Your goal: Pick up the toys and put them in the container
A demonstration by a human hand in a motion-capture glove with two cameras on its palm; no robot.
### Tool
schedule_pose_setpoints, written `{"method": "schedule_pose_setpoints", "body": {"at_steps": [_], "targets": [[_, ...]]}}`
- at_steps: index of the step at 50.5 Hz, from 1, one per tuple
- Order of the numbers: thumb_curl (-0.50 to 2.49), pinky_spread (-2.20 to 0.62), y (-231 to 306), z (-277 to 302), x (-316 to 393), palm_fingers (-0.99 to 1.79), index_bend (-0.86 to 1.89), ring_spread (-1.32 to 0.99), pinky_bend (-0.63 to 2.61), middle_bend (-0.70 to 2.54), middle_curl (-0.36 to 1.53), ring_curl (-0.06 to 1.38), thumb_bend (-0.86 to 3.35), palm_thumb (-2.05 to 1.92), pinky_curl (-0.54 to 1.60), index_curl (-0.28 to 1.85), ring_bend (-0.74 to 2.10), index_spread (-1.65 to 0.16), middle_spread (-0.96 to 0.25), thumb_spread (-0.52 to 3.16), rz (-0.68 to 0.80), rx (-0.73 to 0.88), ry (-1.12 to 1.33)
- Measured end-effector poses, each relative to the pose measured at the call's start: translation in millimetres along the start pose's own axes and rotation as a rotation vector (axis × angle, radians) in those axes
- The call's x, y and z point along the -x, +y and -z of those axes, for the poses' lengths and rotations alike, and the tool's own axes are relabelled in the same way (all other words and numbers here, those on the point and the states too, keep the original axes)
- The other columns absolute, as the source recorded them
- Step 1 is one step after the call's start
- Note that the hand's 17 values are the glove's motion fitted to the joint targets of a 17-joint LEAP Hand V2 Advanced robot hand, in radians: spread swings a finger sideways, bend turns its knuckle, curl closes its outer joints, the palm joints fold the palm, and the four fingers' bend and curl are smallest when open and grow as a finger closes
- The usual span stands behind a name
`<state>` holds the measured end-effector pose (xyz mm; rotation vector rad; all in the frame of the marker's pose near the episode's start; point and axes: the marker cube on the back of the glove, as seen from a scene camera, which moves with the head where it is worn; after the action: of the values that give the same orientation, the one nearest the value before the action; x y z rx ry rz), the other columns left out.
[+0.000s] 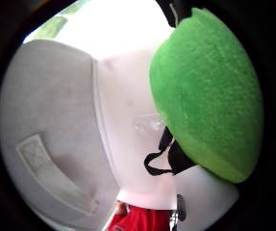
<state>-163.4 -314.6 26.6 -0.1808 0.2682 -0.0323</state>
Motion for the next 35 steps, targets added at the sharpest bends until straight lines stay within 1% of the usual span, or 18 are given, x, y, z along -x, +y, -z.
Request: {"method": "schedule_pose_setpoints", "body": {"at_steps": [3,5,6,9,19,23,26,30,35], "targets": [[0.42,-0.26,1.6,-0.9,0.7,0.4,0.24,-0.29,1.27,0.39,0.4,0.41,0.07,0.31,0.33,0.22,0.9,-0.4,-0.24,1.21,-0.003,-0.018,-0.019],[0.45,-0.27,2.7,-1.3,0.3,0.47,0.25,-0.31,1.23,0.44,0.43,0.41,0.11,0.4,0.32,0.23,0.91,-0.39,-0.27,1.22,-0.003,-0.029,-0.024],[0.44,-0.27,3.5,-1.5,0.2,0.43,0.23,-0.32,1.24,0.41,0.42,0.4,0.08,0.35,0.32,0.24,0.9,-0.39,-0.27,1.22,-0.003,-0.035,-0.024],[0.48,-0.27,6.9,-1.8,1.4,0.5,0.28,-0.36,1.19,0.46,0.45,0.41,0.14,0.47,0.32,0.27,0.91,-0.39,-0.29,1.23,-0.002,-0.054,-0.022],[0.56,-0.27,13.8,5.8,3.0,0.5,0.32,-0.41,1.13,0.48,0.5,0.43,0.18,0.59,0.32,0.35,0.9,-0.39,-0.33,1.21,0.003,-0.112,0.004],[0.61,-0.28,18.6,12.2,-1.2,0.54,0.38,-0.44,1.12,0.49,0.52,0.42,0.19,0.67,0.31,0.39,0.88,-0.4,-0.36,1.12,0.017,-0.124,0.001],[0.65,-0.29,24.6,15.7,-8.3,0.66,0.45,-0.47,1.1,0.52,0.54,0.42,0.19,0.7,0.3,0.42,0.88,-0.42,-0.38,1.03,0.01,-0.112,-0.018],[0.7,-0.3,38.4,25.6,-21.6,0.68,0.51,-0.5,1.07,0.53,0.57,0.42,0.18,0.72,0.3,0.47,0.89,-0.43,-0.41,0.94,-0.01,-0.098,-0.043],[0.75,-0.31,56.2,48.9,-43.6,0.68,0.54,-0.52,1.07,0.54,0.6,0.44,0.17,0.74,0.31,0.53,0.9,-0.44,-0.44,0.84,-0.031,-0.117,-0.045]]}}
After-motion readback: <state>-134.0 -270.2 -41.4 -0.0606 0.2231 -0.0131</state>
